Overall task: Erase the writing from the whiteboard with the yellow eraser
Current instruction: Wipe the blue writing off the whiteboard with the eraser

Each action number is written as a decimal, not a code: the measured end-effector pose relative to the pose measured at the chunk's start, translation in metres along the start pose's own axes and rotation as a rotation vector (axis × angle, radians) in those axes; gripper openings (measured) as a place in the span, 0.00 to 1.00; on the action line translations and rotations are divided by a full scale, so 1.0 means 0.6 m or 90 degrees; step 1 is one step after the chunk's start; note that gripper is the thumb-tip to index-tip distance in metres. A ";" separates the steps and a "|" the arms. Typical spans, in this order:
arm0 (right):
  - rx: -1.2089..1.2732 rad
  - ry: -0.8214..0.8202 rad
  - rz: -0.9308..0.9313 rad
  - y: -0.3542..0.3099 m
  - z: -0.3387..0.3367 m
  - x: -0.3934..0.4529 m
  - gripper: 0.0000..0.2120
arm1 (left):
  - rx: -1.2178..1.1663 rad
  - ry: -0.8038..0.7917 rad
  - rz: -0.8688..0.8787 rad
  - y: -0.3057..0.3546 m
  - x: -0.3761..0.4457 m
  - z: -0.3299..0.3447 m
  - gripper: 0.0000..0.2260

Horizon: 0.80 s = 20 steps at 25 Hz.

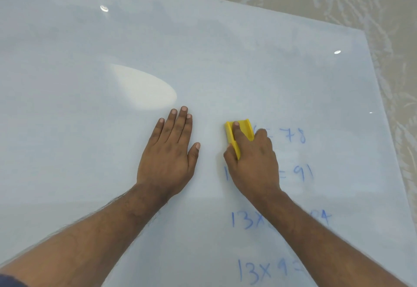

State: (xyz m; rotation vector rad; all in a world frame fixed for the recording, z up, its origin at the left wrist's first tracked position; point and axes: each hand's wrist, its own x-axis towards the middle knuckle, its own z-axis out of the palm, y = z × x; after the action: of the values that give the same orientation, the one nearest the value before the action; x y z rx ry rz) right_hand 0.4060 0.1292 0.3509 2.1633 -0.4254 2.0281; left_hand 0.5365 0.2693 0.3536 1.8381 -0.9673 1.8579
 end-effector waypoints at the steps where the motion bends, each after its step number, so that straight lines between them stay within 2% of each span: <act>1: 0.004 -0.003 0.004 0.003 0.000 -0.020 0.26 | -0.003 0.001 0.003 0.001 0.000 0.000 0.29; 6: -0.022 -0.042 -0.019 0.030 -0.012 -0.093 0.25 | -0.003 0.002 0.011 0.001 -0.010 0.001 0.29; 15: -0.016 -0.002 -0.012 0.054 -0.017 0.058 0.24 | 0.002 -0.007 0.016 0.001 -0.013 0.003 0.29; 20: 0.008 -0.014 0.005 0.079 -0.016 0.019 0.25 | 0.010 0.007 -0.001 0.005 -0.014 0.004 0.28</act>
State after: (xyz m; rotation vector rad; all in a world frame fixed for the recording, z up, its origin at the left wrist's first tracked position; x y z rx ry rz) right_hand 0.3829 0.0860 0.3589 2.1960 -0.4260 2.0185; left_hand 0.5369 0.2672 0.3445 1.8348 -0.9500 1.8787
